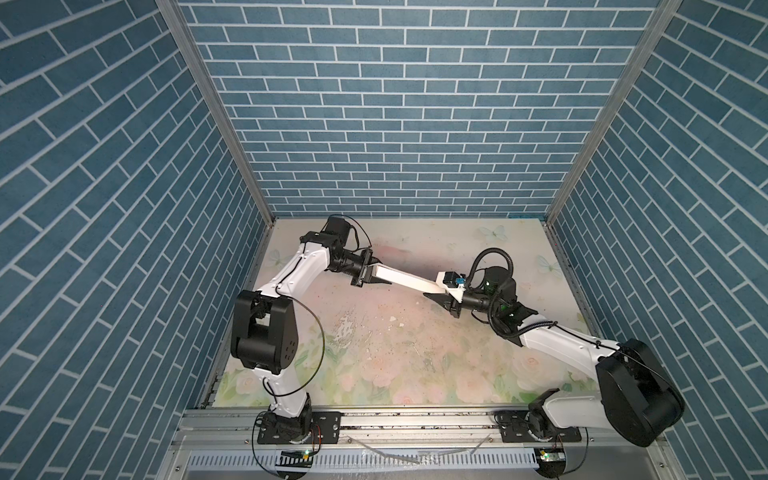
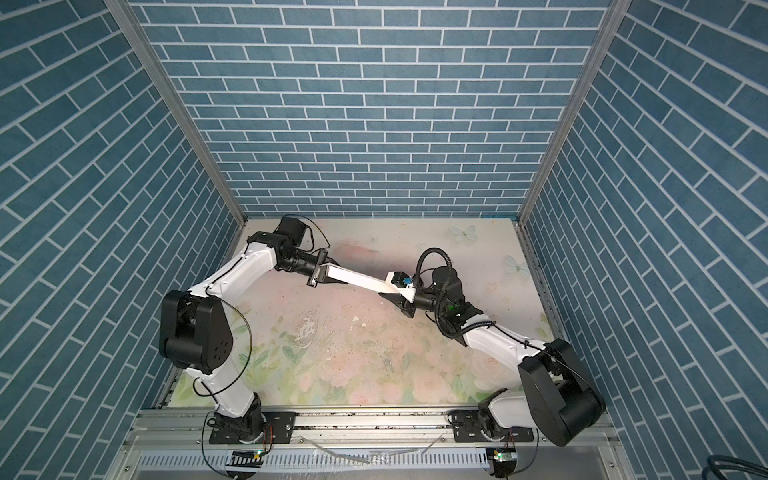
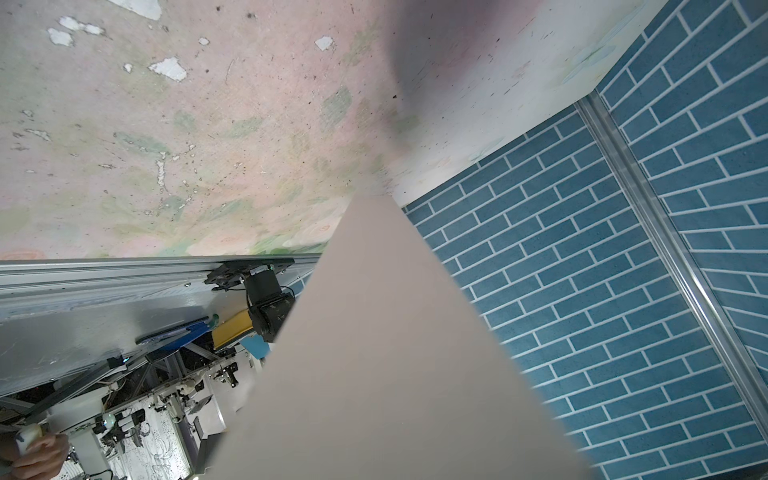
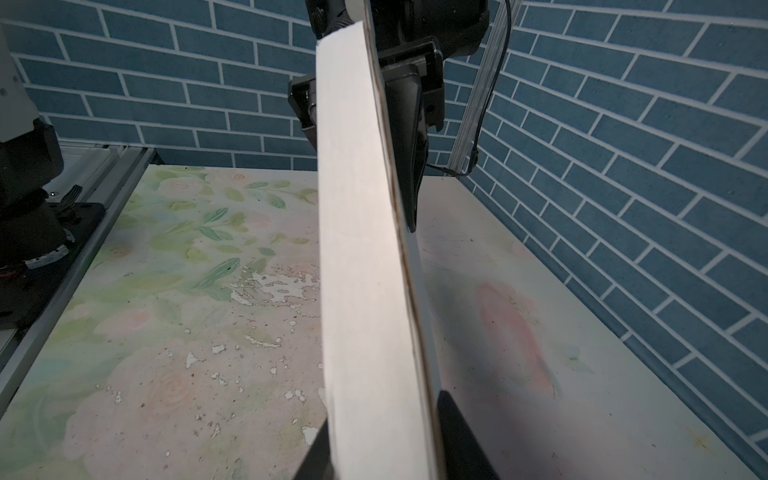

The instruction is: Fold the paper box

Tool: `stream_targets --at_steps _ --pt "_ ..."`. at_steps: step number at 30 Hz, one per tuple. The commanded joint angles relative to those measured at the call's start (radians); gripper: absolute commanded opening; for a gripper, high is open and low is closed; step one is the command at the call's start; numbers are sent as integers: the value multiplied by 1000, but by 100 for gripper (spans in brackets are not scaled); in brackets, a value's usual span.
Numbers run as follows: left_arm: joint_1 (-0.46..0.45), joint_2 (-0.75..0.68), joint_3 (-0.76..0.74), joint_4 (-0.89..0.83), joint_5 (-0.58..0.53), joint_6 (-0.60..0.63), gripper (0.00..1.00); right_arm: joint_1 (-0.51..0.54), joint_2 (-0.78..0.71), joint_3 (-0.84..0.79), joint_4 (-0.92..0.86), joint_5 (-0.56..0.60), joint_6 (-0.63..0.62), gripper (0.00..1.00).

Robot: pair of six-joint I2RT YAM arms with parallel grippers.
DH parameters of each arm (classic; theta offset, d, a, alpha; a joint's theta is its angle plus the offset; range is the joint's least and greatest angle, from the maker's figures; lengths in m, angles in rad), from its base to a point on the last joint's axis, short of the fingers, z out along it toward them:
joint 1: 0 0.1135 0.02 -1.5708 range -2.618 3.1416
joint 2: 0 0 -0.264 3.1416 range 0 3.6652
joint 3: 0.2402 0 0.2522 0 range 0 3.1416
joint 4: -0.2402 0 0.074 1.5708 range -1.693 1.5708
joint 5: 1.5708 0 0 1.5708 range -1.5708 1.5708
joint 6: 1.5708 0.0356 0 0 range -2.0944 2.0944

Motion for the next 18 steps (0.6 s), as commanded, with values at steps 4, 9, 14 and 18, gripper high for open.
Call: stream_targets --at_steps 4,9,14,18 --pt "-4 31 -7 74 19 40 14 12 -31 -11 -23 10 74 22" --pt "-4 46 -3 97 27 41 25 14 -45 -10 -47 13 66 21" --pt "-4 69 7 100 42 72 34 14 -53 -11 -68 19 59 21" --pt "1 119 66 5 50 190 39 13 -59 -11 -87 23 47 21"
